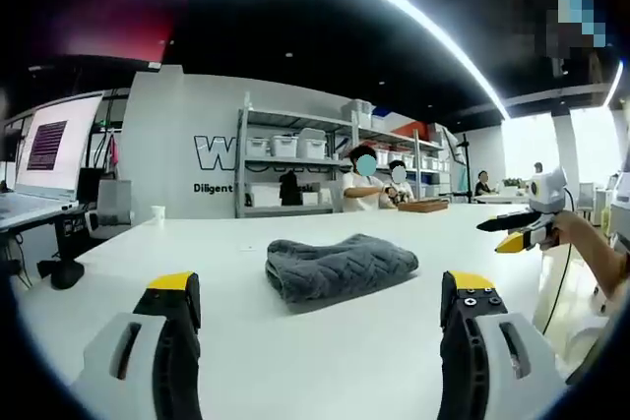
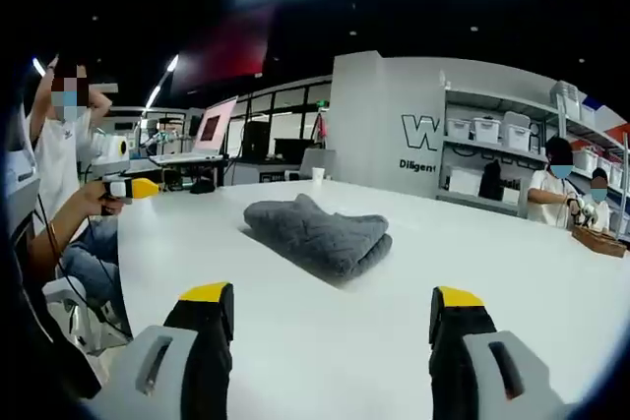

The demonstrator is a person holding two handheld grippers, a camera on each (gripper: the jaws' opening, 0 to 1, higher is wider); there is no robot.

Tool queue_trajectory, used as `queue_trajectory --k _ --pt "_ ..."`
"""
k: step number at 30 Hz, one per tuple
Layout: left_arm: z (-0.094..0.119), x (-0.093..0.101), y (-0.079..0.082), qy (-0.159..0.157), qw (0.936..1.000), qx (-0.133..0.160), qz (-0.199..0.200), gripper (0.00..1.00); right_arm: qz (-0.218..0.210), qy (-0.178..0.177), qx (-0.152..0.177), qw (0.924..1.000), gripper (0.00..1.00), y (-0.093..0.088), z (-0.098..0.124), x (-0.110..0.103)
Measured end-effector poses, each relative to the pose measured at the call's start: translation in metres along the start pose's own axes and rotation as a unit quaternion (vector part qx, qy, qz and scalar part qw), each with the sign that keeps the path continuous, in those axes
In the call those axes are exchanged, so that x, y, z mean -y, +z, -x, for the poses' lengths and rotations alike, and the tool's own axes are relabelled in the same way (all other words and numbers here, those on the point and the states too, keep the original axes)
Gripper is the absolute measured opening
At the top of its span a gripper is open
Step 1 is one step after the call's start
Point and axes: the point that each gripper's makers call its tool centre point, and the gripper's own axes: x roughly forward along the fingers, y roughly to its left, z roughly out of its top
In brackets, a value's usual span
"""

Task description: Open the folded towel by lifting each exposed corner and separating the folded layers until the towel lies flat within the target outline without major curled edges

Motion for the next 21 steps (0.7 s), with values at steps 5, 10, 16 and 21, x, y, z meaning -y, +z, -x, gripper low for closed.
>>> queue_trajectory --k 5,10,16,21 --pt "-0.0004 0.0002 -0.0009 -0.001 1.0 -0.001 0.002 0.99 -0.003 -0.002 0.007 1.0 0.79 0.0024 0.0017 0.0009" --pt "-0.0004 0.0001 -0.0015 -0.001 1.0 -0.001 0.004 0.99 -0.005 -0.003 0.007 1.0 0.78 0.002 0.0019 0.0014" --pt "0.0002 -0.0007 -0.0032 0.0 1.0 -0.002 0.006 0.99 0.001 0.002 0.002 1.0 0.76 0.0002 0.0002 -0.0013" --pt "0.0008 -0.0021 -0.001 -0.001 1.0 0.007 0.006 0.96 0.006 0.004 0.004 1.0 0.72 0.0015 -0.0003 -0.0019"
